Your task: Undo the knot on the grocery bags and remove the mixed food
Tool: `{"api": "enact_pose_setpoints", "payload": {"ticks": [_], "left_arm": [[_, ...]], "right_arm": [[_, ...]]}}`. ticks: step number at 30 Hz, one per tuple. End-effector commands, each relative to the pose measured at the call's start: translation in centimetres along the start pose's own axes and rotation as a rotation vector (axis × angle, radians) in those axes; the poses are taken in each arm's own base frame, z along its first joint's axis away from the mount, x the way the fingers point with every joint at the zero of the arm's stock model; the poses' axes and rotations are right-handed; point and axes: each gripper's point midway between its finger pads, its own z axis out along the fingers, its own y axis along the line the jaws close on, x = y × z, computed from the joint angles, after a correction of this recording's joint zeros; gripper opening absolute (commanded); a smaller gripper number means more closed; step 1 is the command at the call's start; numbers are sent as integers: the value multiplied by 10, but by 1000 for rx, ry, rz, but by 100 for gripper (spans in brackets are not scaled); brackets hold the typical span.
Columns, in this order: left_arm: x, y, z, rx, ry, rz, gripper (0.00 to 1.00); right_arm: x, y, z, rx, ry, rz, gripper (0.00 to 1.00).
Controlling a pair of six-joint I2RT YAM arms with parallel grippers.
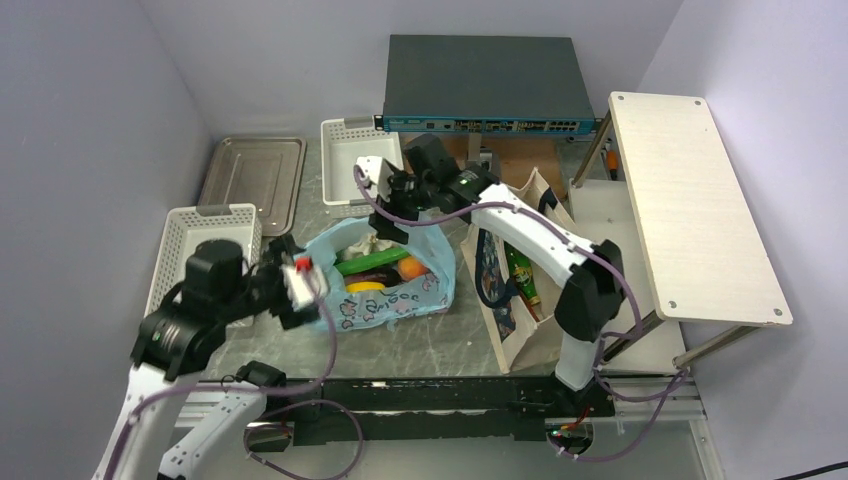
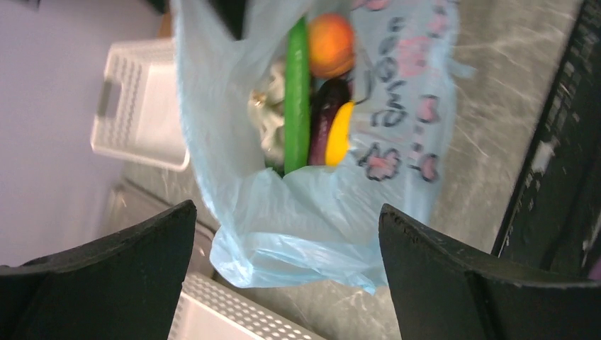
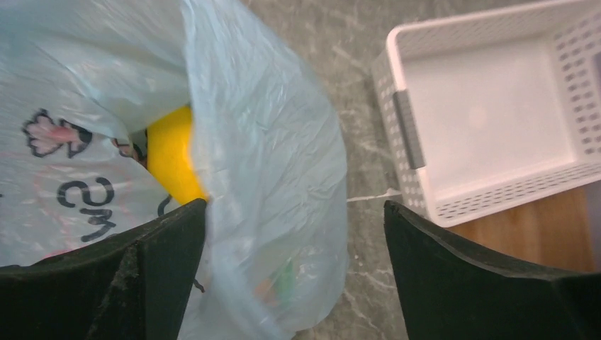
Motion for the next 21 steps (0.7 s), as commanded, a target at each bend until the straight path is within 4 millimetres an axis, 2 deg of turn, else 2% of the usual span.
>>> {"api": "enact_pose_setpoints", "payload": {"ticks": [1, 4, 6, 7, 10, 12, 13, 15, 18, 21], "left_arm": [[43, 48, 30, -196, 228, -367, 99], [71, 46, 50, -180, 300, -478, 98], [88, 45, 62, -172, 347, -517, 86], [91, 48, 65, -176, 345, -523, 76], [93, 66, 75, -210, 336, -512, 30], [84, 83, 82, -218, 301, -482, 3], [76, 91, 85, -213, 280, -468, 0], [56, 111, 87, -213, 229, -433, 0], [33, 132, 82, -237, 169, -377, 0], [41, 121, 75, -215, 180, -320, 0]], "right_arm": [[-14, -10, -8, 32, 3, -47, 73], [-2, -4, -8, 1, 28, 4, 35], [2, 1, -13, -24, 30, 49, 8], [4, 3, -16, -35, 28, 72, 0], [1, 13, -30, -65, 3, 129, 0], [-5, 26, -40, -101, -21, 159, 0], [-11, 34, -47, -124, -43, 168, 0], [-21, 46, -58, -159, -79, 192, 0], [-37, 50, -69, -153, -133, 224, 0], [-32, 46, -68, -124, -119, 241, 0]]}}
